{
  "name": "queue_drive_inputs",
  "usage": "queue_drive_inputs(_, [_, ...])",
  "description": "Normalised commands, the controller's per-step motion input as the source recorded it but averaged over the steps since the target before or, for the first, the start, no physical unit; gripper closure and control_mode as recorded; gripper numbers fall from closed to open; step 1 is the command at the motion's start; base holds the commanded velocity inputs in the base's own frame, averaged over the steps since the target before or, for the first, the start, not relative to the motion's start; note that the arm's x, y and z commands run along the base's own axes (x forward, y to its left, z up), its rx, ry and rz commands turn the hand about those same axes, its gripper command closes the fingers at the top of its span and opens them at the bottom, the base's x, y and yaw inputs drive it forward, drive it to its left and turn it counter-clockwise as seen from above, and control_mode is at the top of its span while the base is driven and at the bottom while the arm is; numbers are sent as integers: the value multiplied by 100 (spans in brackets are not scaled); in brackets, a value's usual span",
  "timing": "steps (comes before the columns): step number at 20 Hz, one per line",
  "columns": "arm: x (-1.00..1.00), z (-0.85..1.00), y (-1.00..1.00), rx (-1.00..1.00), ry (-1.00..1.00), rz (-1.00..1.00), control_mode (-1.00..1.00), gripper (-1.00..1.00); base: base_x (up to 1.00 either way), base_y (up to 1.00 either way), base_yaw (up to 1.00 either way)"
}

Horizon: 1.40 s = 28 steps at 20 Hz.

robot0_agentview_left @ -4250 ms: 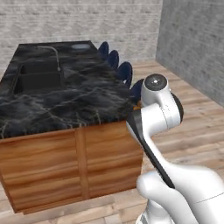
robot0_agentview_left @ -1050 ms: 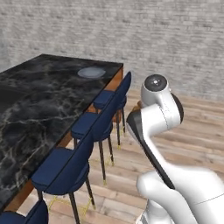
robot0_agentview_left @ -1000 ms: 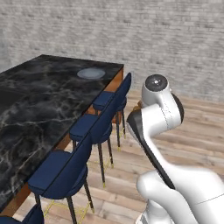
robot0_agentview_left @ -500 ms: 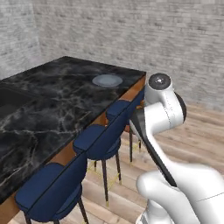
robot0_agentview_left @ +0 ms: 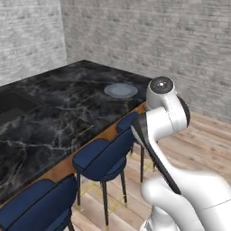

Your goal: Move the hot dog bun to the plate on the dining table and place the condiment next to that plate. Then navigate to the fridge and take the sausage and place it on the plate as well.

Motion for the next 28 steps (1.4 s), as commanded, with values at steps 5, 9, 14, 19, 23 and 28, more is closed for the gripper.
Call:
queue_drive_inputs(5, [0, 0, 0, 0, 0, 0, 100, 100, 38, -69, 21])
queue_drive_inputs(9, [0, 0, 0, 0, 0, 0, 100, 100, 58, -35, 47])
queue_drive_inputs(14, [0, 0, 0, 0, 0, 0, 100, 100, 75, -35, 40])
queue_drive_inputs(19, [0, 0, 0, 0, 0, 0, 100, 100, 49, -63, 35])
queue_drive_inputs(23, [0, 0, 0, 0, 0, 0, 100, 100, 27, -93, 13])
queue_drive_inputs(28, [0, 0, 0, 0, 0, 0, 100, 100, 46, -83, 22])
